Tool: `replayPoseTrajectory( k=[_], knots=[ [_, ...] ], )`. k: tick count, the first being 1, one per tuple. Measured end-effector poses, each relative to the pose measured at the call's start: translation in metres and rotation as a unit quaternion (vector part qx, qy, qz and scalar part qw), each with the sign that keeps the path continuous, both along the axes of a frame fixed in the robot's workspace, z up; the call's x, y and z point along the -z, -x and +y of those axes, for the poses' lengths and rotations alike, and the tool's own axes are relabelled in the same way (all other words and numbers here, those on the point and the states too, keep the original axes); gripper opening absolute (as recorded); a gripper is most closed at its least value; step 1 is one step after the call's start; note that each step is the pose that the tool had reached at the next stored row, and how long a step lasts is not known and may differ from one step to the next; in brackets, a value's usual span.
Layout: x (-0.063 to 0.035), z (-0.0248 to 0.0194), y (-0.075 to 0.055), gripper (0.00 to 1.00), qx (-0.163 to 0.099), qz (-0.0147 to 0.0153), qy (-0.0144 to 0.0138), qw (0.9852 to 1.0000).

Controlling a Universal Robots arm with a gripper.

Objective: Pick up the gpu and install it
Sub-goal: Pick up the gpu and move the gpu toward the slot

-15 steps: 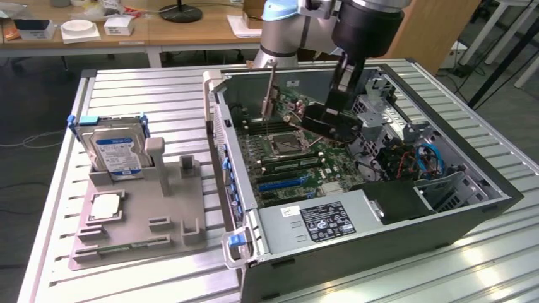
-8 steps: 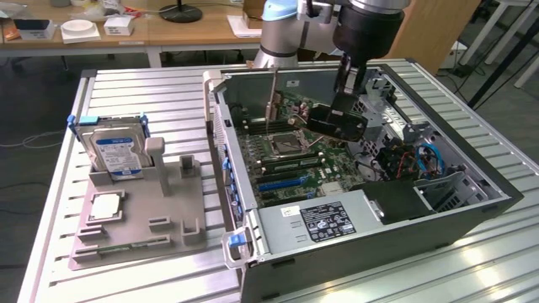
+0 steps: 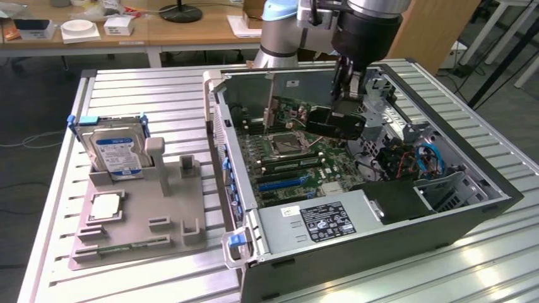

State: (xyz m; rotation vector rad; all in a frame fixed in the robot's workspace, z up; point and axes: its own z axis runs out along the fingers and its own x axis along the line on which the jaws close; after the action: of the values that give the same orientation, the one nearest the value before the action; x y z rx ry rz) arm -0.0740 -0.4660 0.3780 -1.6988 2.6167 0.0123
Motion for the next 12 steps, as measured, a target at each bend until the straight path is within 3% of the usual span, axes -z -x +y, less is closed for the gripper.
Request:
replayPoseTrajectory(
  k=[6,12],
  knots=[
    [0.0048,0.0,0.0,0.26,-0.053,0.0,-0.0048,0.9986],
    [0.009,0.0,0.0,0.26,-0.106,0.0001,-0.0072,0.9944]
  ],
)
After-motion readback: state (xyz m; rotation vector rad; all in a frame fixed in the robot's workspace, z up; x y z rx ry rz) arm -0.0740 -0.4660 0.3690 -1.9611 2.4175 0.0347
